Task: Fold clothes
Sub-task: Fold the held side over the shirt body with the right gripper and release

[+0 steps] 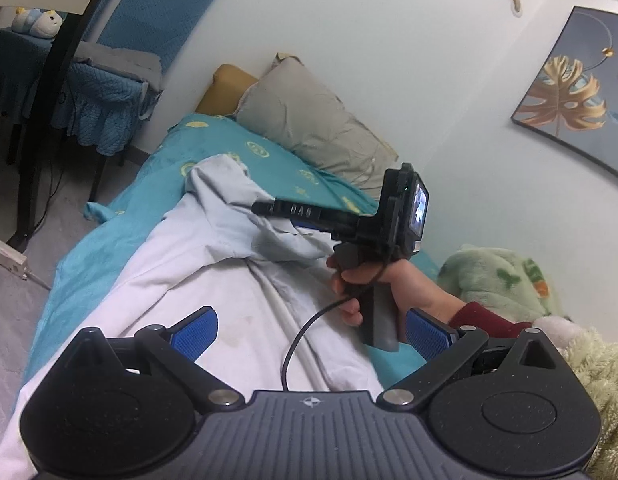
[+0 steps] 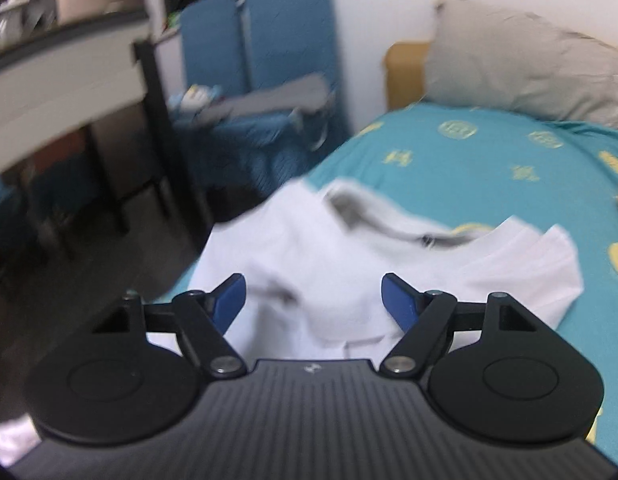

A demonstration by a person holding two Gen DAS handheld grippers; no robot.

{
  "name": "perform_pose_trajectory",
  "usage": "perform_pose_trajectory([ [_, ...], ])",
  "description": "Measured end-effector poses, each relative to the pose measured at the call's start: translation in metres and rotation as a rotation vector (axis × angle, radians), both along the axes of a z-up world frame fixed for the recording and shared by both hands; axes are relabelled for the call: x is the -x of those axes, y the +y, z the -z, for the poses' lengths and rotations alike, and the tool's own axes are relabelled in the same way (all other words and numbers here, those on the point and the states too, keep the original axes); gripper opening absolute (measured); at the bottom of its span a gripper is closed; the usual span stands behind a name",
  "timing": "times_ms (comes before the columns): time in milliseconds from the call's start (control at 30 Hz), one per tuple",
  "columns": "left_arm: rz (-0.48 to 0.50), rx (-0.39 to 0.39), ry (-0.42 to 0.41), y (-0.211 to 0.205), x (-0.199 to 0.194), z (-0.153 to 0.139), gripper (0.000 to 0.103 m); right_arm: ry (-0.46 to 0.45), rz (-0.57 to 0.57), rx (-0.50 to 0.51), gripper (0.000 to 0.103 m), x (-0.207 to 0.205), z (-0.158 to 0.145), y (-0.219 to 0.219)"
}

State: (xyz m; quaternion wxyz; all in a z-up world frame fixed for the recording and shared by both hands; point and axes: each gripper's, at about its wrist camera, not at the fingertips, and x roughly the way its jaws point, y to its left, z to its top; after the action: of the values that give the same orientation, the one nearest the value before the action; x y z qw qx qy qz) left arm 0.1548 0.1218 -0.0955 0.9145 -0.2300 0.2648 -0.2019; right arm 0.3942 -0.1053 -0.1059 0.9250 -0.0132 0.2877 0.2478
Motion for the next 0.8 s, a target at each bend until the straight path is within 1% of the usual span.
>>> perform_pose_trajectory([
  [33,-0.001,-0.005,0.002,-0.001,0.0,0.0,0.101,0.005,-0.013,0.031,0.075,0.001,0.004,0.003],
  [67,-0.002,-0.01,0.004,-0.002,0.0,0.0,0.101,0.005,-0.013,0.058,0.062,0.001,0.008,0.005],
  [100,-0.003,-0.016,0.006,-0.002,0.0,0.001,0.101,0.007,0.005,0.073,0.047,0.001,0.01,0.006],
  [133,-0.004,-0.021,0.008,-0.003,0.0,0.001,0.101,0.013,0.053,0.067,0.018,-0.002,0.01,0.004],
  [167,-0.005,-0.026,0.01,-0.004,0.0,0.001,0.101,0.008,0.103,0.041,0.012,-0.003,0.008,0.001],
  [233,-0.036,-0.044,-0.015,-0.004,0.004,-0.001,0.1,-0.046,0.211,-0.085,0.005,-0.002,-0.003,-0.011],
  [267,-0.051,-0.053,-0.028,-0.004,0.007,-0.003,0.1,-0.062,0.271,-0.136,0.005,-0.004,-0.009,-0.017],
  [333,-0.078,-0.064,-0.079,-0.004,0.011,-0.007,0.1,-0.074,0.383,-0.227,0.005,-0.01,-0.018,-0.028],
  [400,-0.095,-0.061,-0.094,-0.003,0.013,-0.009,0.1,-0.075,0.481,-0.276,0.005,-0.021,-0.022,-0.038],
  [433,-0.097,-0.074,-0.095,-0.005,0.013,-0.008,0.1,-0.074,0.511,-0.263,0.005,-0.028,-0.021,-0.04],
  [500,-0.102,-0.106,-0.095,-0.009,0.012,-0.008,0.1,-0.075,0.563,-0.172,0.005,-0.043,-0.015,-0.041],
  [533,-0.103,-0.119,-0.093,-0.01,0.011,-0.006,0.1,-0.06,0.579,-0.14,0.005,-0.051,-0.009,-0.043],
  [600,-0.102,-0.126,-0.087,-0.012,0.009,-0.005,0.1,-0.007,0.6,-0.116,0.005,-0.065,0.006,-0.049],
  [667,-0.102,-0.134,-0.081,-0.013,0.006,-0.003,0.1,0.029,0.592,-0.115,0.006,-0.073,0.018,-0.053],
  [733,-0.107,-0.145,-0.072,-0.014,0.002,-0.001,0.1,0.042,0.58,-0.124,0.008,-0.072,0.022,-0.054],
  [800,-0.113,-0.156,-0.075,-0.015,0.0,-0.001,0.1,0.046,0.569,-0.136,0.014,-0.067,0.021,-0.055],
])
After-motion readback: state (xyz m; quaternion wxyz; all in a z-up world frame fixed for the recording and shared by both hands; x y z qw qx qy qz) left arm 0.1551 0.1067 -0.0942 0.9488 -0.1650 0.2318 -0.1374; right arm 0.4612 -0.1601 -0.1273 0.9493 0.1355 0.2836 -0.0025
